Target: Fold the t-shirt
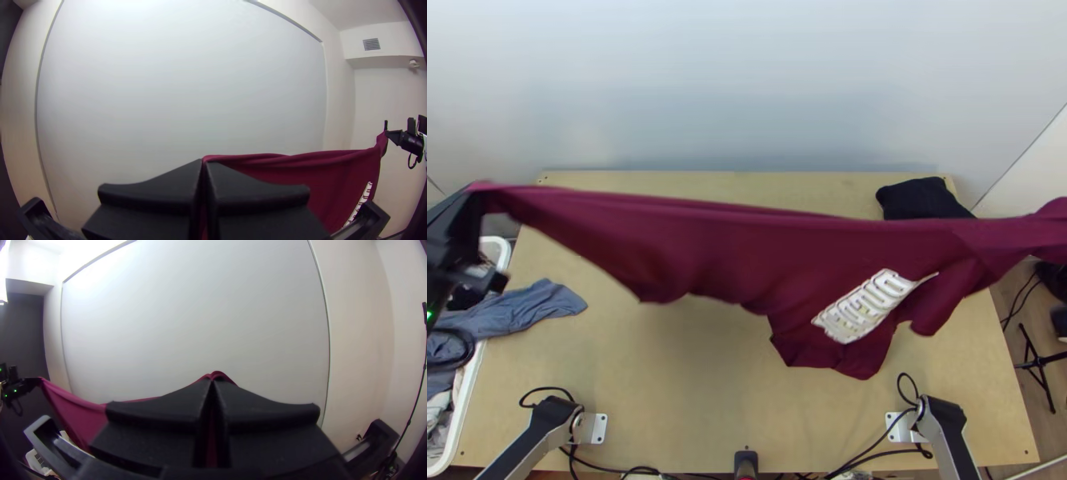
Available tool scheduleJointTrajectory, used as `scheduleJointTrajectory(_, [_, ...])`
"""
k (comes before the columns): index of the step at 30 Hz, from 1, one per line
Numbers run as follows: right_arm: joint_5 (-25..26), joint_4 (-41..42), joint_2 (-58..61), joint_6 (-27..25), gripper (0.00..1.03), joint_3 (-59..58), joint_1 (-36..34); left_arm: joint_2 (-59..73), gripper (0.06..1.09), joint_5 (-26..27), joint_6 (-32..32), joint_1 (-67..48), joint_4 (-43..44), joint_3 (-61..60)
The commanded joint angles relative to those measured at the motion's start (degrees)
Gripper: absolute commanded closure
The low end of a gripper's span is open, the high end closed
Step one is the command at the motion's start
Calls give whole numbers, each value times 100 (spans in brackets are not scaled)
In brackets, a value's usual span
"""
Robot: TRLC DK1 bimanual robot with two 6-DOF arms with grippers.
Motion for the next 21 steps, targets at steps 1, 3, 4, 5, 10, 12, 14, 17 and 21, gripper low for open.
scheduleJointTrajectory(1, [-136,-246,-320,54,100,5,1,-661,104,356,-111,575,-571,136])
scheduleJointTrajectory(3, [-145,-317,-355,54,100,5,-7,-802,105,628,-286,821,-774,74])
scheduleJointTrajectory(4, [-145,-343,-390,54,100,5,-7,-872,105,751,-330,944,-818,4])
scheduleJointTrajectory(5, [-145,-360,-425,45,100,-30,-42,-960,104,804,-339,1058,-809,-119])
scheduleJointTrajectory(10, [-153,-176,-548,-17,100,-628,-306,-1075,105,918,-190,1225,-448,-752])
scheduleJointTrajectory(12, [-153,0,-610,-17,100,-962,-341,-1075,104,848,-163,1234,-237,-971])
scheduleJointTrajectory(14, [-153,167,-601,1,100,-1287,-385,-1013,104,778,-137,1234,53,-1288])
scheduleJointTrajectory(17, [-39,307,-399,-193,100,-1560,-385,-872,104,646,-102,1234,589,-1798])
scheduleJointTrajectory(21, [172,677,-109,-289,100,-1744,-368,-653,104,637,-198,1172,931,-2026])
